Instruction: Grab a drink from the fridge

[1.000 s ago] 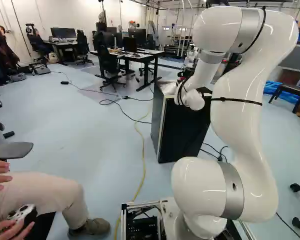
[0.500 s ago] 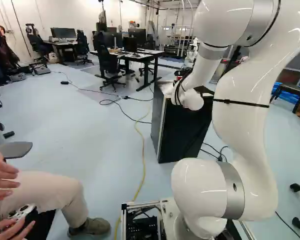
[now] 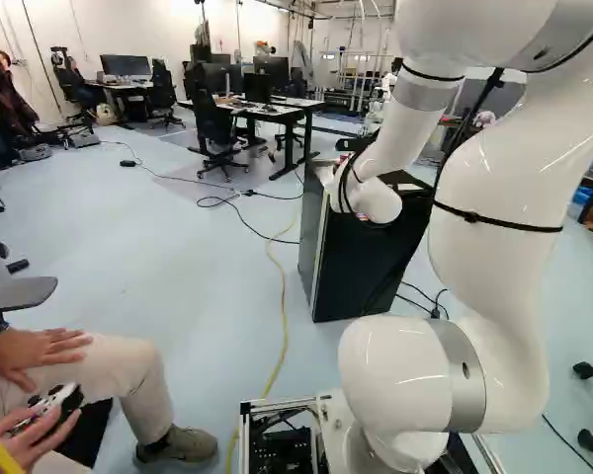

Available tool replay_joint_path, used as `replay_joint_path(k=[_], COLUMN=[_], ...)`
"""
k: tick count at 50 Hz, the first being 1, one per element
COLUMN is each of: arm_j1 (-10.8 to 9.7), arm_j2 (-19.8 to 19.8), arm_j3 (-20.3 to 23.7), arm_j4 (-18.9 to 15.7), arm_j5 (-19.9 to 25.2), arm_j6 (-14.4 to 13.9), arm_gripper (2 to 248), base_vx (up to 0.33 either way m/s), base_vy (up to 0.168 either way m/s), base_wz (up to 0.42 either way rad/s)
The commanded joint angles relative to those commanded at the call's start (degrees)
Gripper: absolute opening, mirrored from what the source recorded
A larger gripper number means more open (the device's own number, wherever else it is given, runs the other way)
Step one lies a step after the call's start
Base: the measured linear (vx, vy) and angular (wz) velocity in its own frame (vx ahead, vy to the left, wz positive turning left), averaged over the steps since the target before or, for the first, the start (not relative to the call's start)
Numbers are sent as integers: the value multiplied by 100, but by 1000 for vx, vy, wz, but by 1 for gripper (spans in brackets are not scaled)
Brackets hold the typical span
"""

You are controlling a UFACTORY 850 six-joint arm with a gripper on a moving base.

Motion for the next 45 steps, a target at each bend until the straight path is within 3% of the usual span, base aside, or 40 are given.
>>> replay_joint_path(k=[25, 45], arm_j1=[500, 781], arm_j2=[1266, 1976], arm_j3=[1271, 1984], arm_j4=[239, 373], arm_j5=[-515, -803], arm_j6=[0, 0], arm_gripper=[97, 97], base_vx=[0, 0], base_vy=[0, 0], base_wz=[0, 0])
